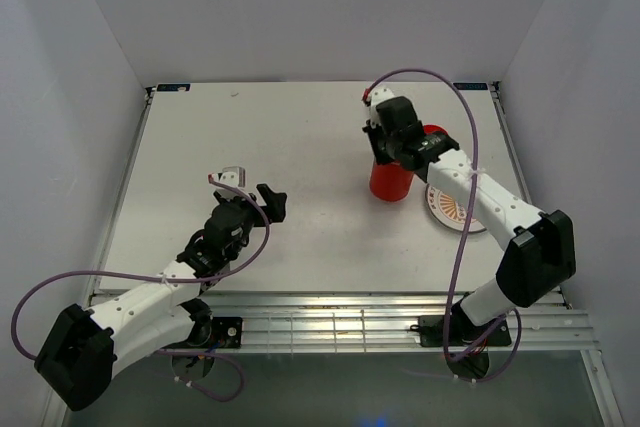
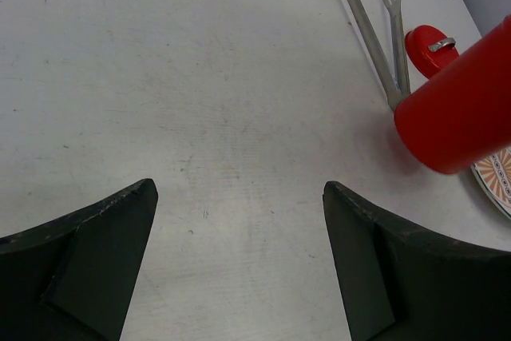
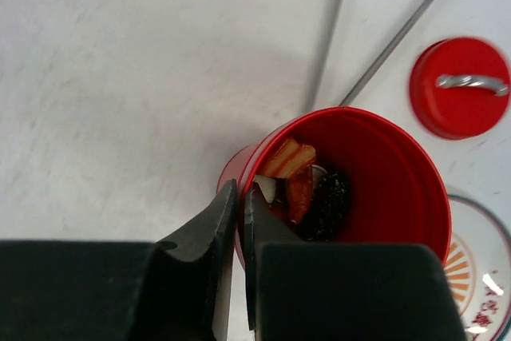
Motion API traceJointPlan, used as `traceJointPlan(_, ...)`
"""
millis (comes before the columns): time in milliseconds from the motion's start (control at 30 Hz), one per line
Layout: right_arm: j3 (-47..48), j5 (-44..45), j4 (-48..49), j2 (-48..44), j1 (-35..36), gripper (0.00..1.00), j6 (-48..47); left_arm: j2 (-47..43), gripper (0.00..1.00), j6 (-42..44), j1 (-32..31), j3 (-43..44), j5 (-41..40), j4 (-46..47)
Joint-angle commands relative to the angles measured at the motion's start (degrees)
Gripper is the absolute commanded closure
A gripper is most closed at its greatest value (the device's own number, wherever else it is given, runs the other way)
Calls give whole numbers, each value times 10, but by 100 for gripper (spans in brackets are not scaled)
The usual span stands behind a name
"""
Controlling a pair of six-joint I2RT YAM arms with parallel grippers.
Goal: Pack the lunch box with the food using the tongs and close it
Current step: Place the packing box at the center of the board.
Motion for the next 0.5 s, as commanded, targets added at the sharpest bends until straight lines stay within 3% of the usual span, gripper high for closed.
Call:
traceJointPlan(0,-37,63,33,-54,30,92,50,-14,5,-4,-1,-7,-25,8)
traceJointPlan(200,-85,74,27,-78,76,92,64,-13,5,-5,-1,-7,-25,9)
traceJointPlan(467,-190,51,104,-133,91,92,91,-4,5,-5,-2,-4,-24,12)
